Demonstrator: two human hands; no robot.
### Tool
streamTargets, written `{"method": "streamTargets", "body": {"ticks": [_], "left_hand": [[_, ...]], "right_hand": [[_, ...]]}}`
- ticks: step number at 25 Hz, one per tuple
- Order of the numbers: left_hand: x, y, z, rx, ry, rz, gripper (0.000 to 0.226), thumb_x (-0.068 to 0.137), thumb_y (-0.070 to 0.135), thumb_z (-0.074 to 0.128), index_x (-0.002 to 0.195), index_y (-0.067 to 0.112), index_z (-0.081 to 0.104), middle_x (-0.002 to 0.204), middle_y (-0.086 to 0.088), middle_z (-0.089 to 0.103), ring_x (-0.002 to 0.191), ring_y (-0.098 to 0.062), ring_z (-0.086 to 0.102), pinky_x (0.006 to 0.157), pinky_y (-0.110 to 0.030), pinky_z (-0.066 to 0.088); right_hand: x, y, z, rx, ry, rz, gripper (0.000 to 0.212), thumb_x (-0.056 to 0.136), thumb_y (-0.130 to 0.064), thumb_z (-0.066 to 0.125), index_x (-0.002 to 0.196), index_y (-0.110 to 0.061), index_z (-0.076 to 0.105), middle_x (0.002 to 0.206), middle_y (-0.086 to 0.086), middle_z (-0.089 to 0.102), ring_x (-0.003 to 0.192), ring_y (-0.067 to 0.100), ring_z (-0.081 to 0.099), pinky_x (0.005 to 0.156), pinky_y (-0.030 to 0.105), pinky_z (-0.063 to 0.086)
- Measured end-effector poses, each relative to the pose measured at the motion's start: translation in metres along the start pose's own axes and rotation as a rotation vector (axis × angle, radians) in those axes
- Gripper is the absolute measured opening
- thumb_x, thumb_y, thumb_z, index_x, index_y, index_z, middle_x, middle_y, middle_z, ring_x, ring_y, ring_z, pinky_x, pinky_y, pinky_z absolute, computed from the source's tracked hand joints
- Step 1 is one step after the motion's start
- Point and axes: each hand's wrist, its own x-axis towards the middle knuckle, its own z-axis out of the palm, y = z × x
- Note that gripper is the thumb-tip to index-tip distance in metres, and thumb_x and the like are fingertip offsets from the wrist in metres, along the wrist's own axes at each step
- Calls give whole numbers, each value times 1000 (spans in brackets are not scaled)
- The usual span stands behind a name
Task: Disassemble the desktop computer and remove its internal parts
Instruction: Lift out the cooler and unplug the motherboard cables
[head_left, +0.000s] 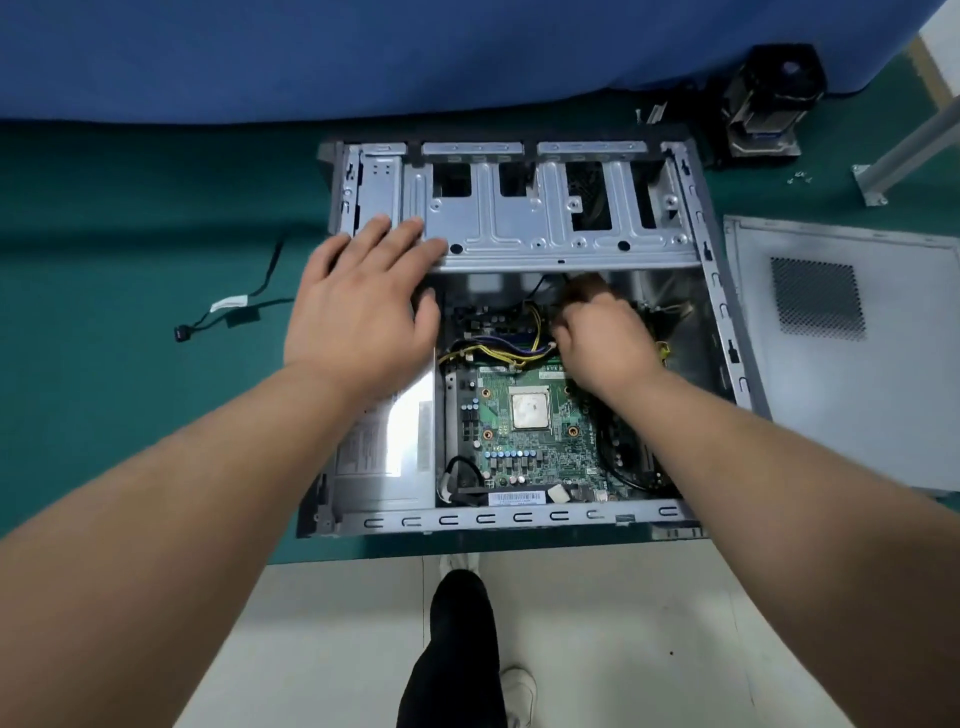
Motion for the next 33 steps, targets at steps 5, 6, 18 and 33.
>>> {"method": "streamTargets", "body": {"ticks": [5, 6, 18, 33], "left_hand": [[1, -2, 2, -4, 10, 4, 55, 96, 44, 37, 151, 39, 44, 162, 12, 40, 153, -13, 27, 123, -41, 16], [2, -1, 3, -2, 10, 7, 55, 96, 43, 37, 151, 39, 44, 162, 12, 40, 153, -12, 27, 123, -41, 15], [2, -2, 2, -1, 24, 26, 58, 94, 40, 35, 151, 41, 44, 162, 15, 38, 153, -10, 26, 123, -41, 15], [1, -3, 3, -1, 22, 14, 61, 90, 41, 32, 151, 42, 44, 161, 18, 38, 152, -8, 26, 122, -39, 15]], "right_hand": [[34, 5, 8, 187, 17, 43, 23, 91, -21, 65, 114, -19, 66, 109, 15, 62, 103, 35, 61, 83, 35, 50], [40, 6, 9, 216, 0, 33, 29, 91, -21, 67, 120, -24, 66, 124, 15, 59, 114, 35, 58, 94, 36, 51], [47, 12, 26, 319, 101, -1, 20, 89, -34, 77, 107, -40, 76, 140, 6, 38, 130, 29, 41, 117, 32, 35], [45, 6, 25, 276, 89, -104, 21, 94, -25, 64, 109, -37, 71, 123, 3, 68, 110, 31, 62, 95, 33, 52]]}}
